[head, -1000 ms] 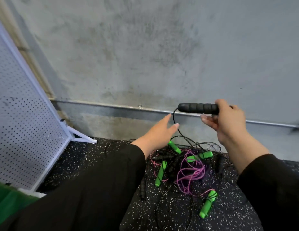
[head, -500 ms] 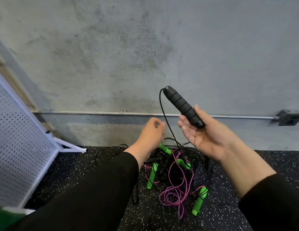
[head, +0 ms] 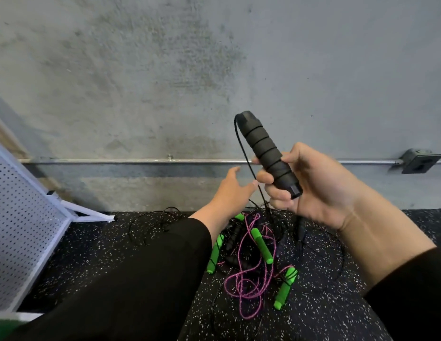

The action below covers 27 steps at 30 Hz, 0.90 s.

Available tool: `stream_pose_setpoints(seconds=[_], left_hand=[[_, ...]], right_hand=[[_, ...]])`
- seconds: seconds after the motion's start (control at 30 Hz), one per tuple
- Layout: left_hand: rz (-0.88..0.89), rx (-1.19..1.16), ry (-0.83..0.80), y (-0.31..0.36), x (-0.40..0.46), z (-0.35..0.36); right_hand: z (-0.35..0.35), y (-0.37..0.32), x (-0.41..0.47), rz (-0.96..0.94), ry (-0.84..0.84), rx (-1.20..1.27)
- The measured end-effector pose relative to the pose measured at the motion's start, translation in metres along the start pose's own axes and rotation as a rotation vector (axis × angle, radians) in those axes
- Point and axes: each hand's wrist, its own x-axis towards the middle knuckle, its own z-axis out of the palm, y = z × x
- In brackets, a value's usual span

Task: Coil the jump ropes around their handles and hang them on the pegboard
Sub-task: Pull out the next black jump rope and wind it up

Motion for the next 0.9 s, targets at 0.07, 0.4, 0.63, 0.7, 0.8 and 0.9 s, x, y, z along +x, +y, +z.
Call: stream_pose_setpoints(seconds=[0.07, 0.4, 0.63, 0.7, 0.8, 0.9], left_hand=[[-0.022, -0.012, 0.010, 0.000, 0.001, 0.005], [0.046, -0.181, 0.069, 0.018, -0.007, 0.008], [0.288, -0.334, 0.240, 0.050, -0.018, -0.029], [0.312, -0.457, 0.220, 0.059, -0.026, -0.038], [0.323, -0.678, 0.122, 0.067, -0.034, -0.047], [0.320, -0.816, 0.029, 0.071, -0.040, -0.053]], right_hand=[[-0.001, -0.003, -0.002, -0.014, -0.023, -0.009], [-0.005, -0.015, -0.017, -0.155, 0.083, -0.144], [-0.044, 0.022, 0.006, -0.105, 0.490, -0.788], [-0.044, 0.035, 0.015, -0.061, 0.445, -0.721], [-0.032, 0.050, 0.028, -0.023, 0.403, -0.813], [-0.018, 0.060, 0.040, -0.031, 0.372, -0.776]])
